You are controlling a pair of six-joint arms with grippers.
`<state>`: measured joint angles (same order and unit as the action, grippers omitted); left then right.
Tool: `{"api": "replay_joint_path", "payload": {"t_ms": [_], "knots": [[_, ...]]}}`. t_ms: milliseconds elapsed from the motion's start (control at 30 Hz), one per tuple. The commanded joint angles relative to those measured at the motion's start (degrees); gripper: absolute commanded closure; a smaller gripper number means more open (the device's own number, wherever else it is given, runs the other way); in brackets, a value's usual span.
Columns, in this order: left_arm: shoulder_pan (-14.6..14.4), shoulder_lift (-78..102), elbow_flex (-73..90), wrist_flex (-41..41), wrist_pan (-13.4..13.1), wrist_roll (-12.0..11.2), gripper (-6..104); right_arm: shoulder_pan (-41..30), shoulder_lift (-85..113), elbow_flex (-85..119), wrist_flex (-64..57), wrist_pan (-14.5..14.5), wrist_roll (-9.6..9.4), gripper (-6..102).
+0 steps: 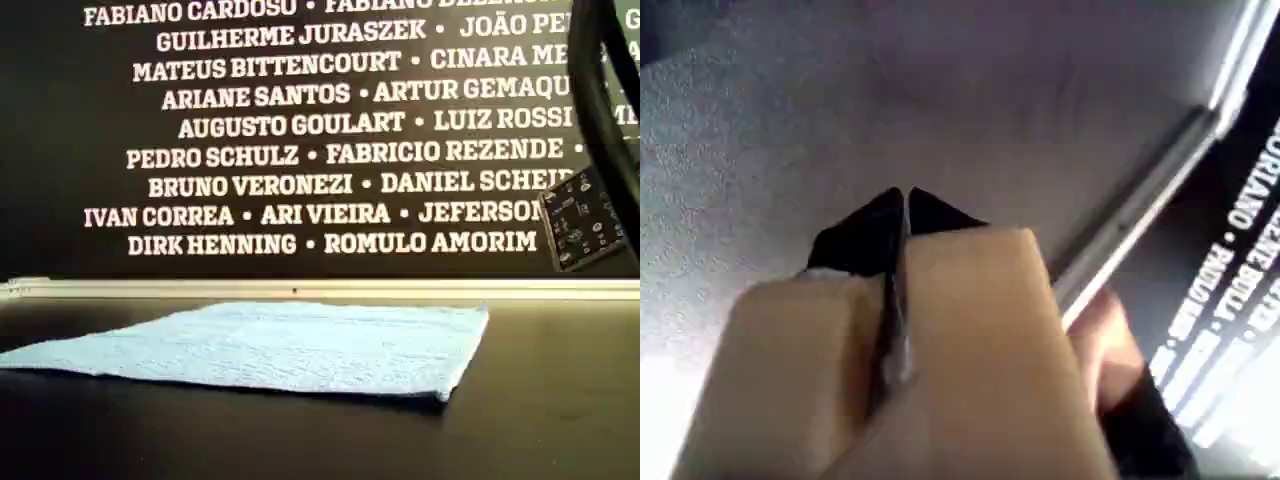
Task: Fold a cloth
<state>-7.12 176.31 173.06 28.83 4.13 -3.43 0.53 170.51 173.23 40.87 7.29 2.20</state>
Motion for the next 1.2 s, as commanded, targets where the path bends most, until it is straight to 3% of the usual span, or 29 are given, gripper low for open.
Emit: {"api": "replay_joint_path", "payload": {"t_ms": [0, 1167], "knots": [[9.40, 1.14, -0.62, 12.74, -13.89, 0.53, 91, 4.48, 7.91, 0.70, -0.62, -0.44, 0.62, 97], [9.40, 1.05, -0.62, 12.74, -13.18, -0.09, 91, 4.92, 7.91, 0.70, -0.62, -0.62, 0.79, 96]]}}
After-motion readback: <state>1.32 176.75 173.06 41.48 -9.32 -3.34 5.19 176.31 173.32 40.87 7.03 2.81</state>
